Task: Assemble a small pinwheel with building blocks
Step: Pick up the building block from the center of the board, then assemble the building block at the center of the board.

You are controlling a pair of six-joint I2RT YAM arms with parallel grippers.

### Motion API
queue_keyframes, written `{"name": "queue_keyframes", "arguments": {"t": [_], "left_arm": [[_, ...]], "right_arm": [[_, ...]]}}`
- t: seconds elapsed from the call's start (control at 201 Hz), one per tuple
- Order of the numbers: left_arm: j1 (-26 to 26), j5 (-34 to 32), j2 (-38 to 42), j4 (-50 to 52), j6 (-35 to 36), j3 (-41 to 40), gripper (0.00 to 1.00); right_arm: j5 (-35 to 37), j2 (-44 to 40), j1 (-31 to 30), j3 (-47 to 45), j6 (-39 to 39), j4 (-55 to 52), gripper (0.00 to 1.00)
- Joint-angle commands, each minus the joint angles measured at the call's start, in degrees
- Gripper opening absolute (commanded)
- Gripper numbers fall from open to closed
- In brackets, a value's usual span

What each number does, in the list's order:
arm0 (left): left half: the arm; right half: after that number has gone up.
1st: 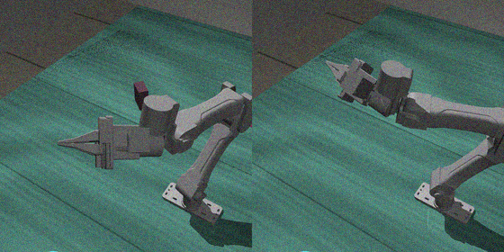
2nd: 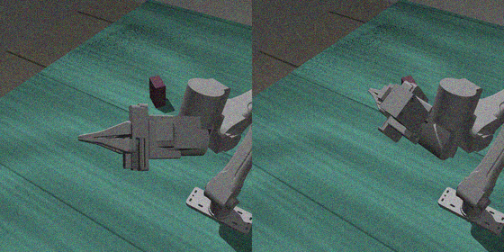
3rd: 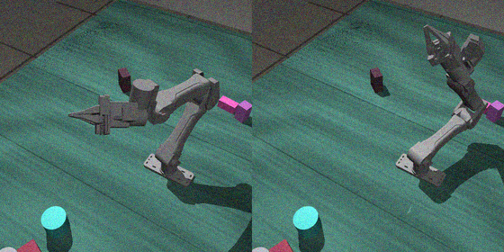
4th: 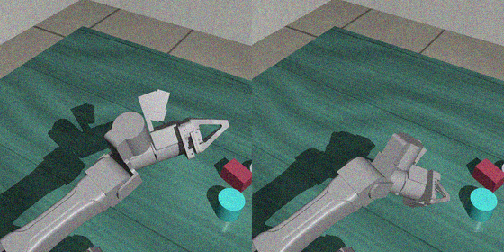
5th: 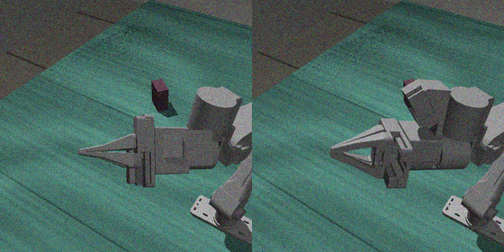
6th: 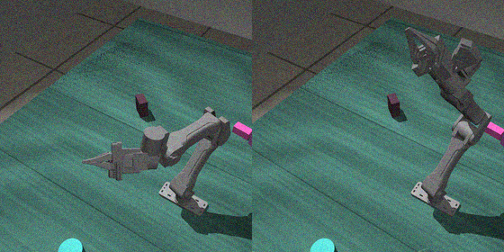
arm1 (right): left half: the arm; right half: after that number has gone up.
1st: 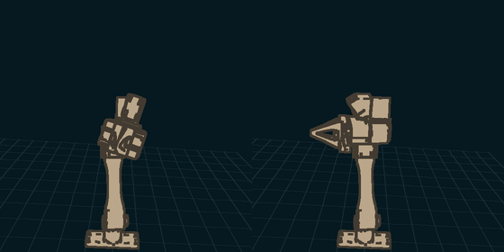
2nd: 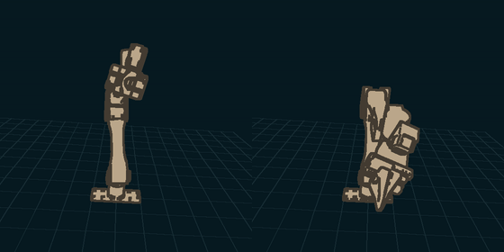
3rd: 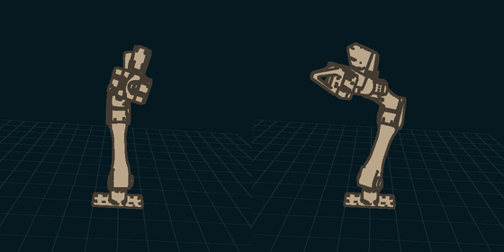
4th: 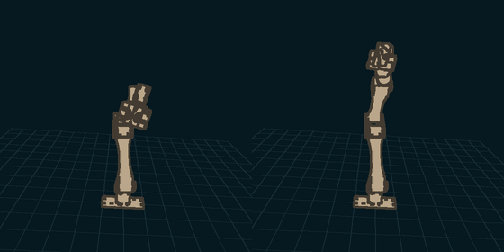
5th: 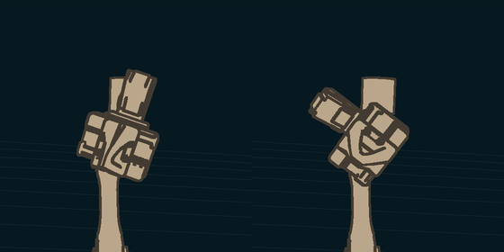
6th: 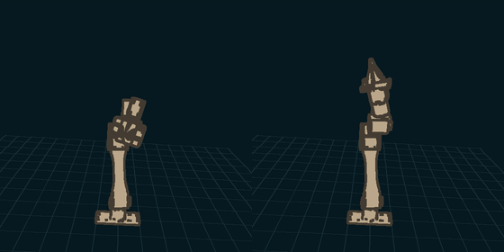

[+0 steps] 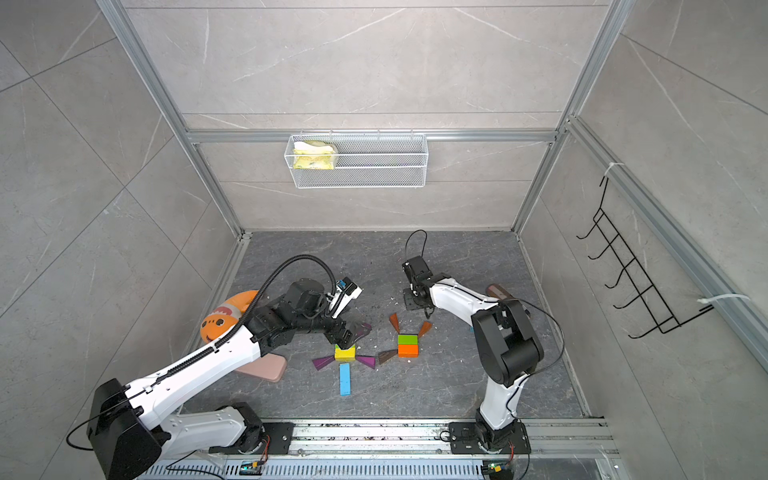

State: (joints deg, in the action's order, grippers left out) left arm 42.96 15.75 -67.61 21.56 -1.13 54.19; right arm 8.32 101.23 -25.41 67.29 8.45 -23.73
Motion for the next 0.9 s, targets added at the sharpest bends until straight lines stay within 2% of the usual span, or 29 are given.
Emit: {"name": "queue_keyframes", "arguments": {"t": [0.0, 0.124, 0.199, 0.279, 0.373, 0.523, 0.682, 0.891], "left_arm": [[-0.33, 2.06, 3.17, 1.95, -2.38, -1.61, 1.0], [-0.38, 2.36, 4.5, 2.81, -5.21, -3.24, 1.0], [-0.36, 4.93, 4.42, 1.55, -7.0, -4.75, 1.0], [-0.4, 8.35, 4.98, -2.81, -9.35, -7.32, 1.0], [-0.42, 10.46, 5.34, -5.73, -10.69, -8.15, 1.0], [-0.39, 8.81, 4.11, -3.09, -9.28, -5.58, 1.0], [-0.59, 7.92, 2.89, -4.86, -9.43, -5.83, 1.0], [-0.6, 6.96, 3.98, -5.99, -9.93, -6.62, 1.0]], "right_arm": [[-1.28, -5.61, 1.31, -2.26, -11.0, 3.47, 0.09], [-2.46, -10.88, 2.01, -5.23, -21.61, 0.5, 0.11], [-0.19, -13.74, 2.14, -7.26, -25.54, -1.27, 0.11], [-2.02, -16.76, 2.31, -9.82, -28.98, -3.66, 0.11], [-0.47, -19.75, 2.33, -11.57, -29.81, -7.66, 0.11], [0.83, -24.09, 2.9, -13.07, -29.5, -15.77, 0.12], [-2.26, -27.43, 3.29, -15.31, -30.61, -23.32, 0.15], [-6.33, -28.2, 3.18, -16.26, -30.77, -27.6, 0.16]]}}
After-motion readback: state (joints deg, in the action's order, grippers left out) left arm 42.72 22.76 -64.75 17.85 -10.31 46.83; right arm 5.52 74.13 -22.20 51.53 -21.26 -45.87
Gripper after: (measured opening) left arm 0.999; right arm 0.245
